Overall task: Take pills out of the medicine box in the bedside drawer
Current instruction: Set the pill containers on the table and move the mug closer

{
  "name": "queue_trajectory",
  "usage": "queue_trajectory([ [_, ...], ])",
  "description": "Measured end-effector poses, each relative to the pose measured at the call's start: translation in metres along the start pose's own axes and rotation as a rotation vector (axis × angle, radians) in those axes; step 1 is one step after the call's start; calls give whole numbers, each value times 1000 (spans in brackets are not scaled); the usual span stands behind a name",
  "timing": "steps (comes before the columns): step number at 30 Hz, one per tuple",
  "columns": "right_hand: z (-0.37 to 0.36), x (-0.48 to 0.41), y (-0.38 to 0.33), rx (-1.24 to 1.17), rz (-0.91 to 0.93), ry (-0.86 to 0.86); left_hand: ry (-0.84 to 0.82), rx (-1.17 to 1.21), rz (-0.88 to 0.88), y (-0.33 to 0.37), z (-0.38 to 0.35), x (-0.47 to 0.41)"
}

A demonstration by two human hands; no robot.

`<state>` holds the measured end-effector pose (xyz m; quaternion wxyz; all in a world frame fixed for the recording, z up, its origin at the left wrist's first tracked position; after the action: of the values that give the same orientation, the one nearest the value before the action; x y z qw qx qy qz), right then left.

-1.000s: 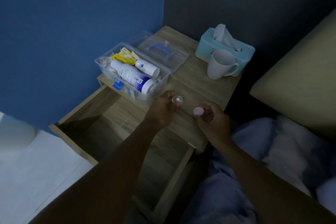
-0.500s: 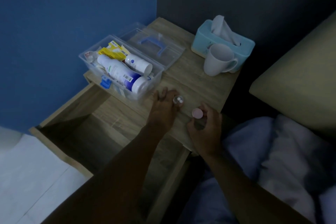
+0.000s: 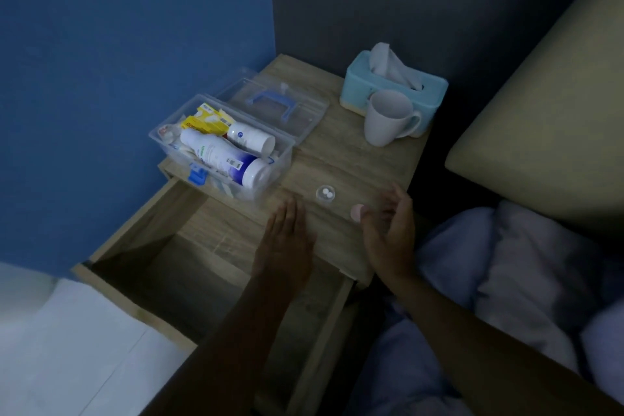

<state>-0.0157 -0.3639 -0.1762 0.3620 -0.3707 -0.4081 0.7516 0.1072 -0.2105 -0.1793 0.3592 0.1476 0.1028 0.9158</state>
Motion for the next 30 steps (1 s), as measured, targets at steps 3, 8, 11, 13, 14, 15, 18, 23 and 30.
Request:
queue_trajectory([
  [3, 11, -26, -17, 27, 136, 31, 7, -133, 27, 5, 1, 3],
  [8, 20, -102, -48, 239, 407, -20, 16, -171, 33, 8, 0, 2],
  [11, 6, -150, -49, 433, 470, -179, 36, -158, 28, 9, -1, 1],
  [13, -6, -178, -39, 572, 433, -310, 34, -155, 27, 9, -3, 1],
  [14, -10, -189, -33, 621, 400, -374, 32, -153, 28, 9, -4, 1],
  [15, -15, -198, -27, 662, 372, -433, 32, -139, 33, 9, -4, 1],
  [18, -24, -212, -19, 751, 347, -540, 29, -131, 35, 9, -4, 0],
  [23, -28, -215, -24, 729, 356, -540, 38, -125, 34, 10, -2, 0],
  [30, -29, -201, -55, 740, 475, -467, 25, -101, 34, 7, -5, -1],
])
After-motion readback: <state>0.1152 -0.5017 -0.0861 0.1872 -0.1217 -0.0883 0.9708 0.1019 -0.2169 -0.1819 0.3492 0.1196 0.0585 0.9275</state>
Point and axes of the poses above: each hand's wrist, its own x-axis away from the middle knuckle, its own z-axis out of the back of the hand, y = z × x, the point moved 7 cm from there along -x, towards the middle knuckle, and after that the axes turned 10 degrees about z, right-handed, at the moved point
